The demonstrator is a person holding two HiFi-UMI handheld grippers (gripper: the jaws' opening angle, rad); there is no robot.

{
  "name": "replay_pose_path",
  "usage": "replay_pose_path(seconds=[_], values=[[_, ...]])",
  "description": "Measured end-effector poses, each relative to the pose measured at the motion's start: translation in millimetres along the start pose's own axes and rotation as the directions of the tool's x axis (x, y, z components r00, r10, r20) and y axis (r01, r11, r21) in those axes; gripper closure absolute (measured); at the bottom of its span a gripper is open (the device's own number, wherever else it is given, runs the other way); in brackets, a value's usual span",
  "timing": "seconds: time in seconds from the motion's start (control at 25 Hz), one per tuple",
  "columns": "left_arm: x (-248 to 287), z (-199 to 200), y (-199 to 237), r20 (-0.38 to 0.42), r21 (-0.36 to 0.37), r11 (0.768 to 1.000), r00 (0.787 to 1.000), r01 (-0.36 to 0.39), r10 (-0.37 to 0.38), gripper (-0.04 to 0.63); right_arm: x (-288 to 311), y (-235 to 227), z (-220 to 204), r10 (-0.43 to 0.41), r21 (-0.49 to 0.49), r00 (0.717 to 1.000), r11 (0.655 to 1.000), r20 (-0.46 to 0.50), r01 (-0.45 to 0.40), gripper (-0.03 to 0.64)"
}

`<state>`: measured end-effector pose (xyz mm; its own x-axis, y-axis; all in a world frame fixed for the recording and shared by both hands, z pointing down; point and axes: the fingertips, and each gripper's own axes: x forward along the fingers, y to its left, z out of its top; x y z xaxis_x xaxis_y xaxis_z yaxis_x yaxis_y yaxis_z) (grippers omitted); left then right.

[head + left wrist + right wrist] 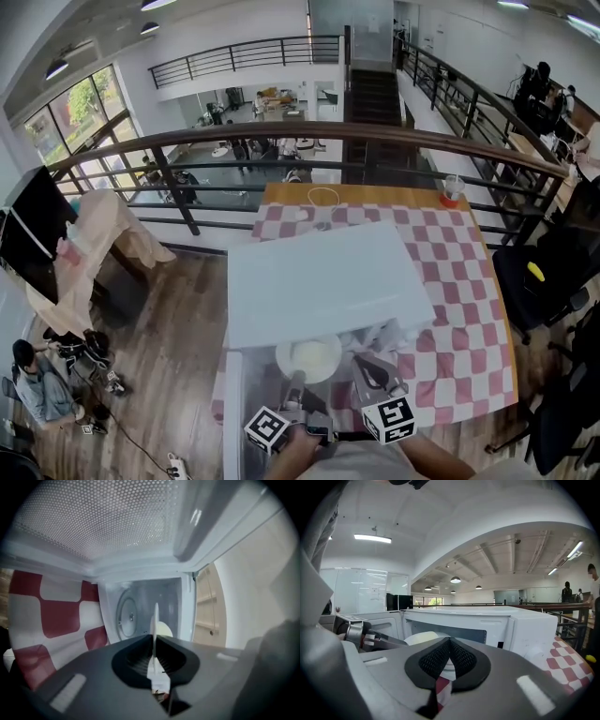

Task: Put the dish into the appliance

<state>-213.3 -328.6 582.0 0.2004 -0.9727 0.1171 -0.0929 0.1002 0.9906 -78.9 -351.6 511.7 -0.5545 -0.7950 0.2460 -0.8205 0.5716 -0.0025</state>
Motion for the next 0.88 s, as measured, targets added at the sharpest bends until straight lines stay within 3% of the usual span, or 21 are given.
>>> replay_pose_path(seconds=[0.4, 0.88], values=[[41, 1, 27, -0.031, -0.028, 0.999, 0.999, -0.029, 0.028, 0.575, 20, -11, -6, 0.011, 0.000, 1.000, 1.000, -0.017, -0.011, 0.617], [71, 17, 75, 0.001, -0.025, 0.993, 0.994, -0.113, 0.113, 0.575, 37, -19, -11, 0.021, 0.006, 0.999, 1.000, -0.043, -0.021, 0.618]])
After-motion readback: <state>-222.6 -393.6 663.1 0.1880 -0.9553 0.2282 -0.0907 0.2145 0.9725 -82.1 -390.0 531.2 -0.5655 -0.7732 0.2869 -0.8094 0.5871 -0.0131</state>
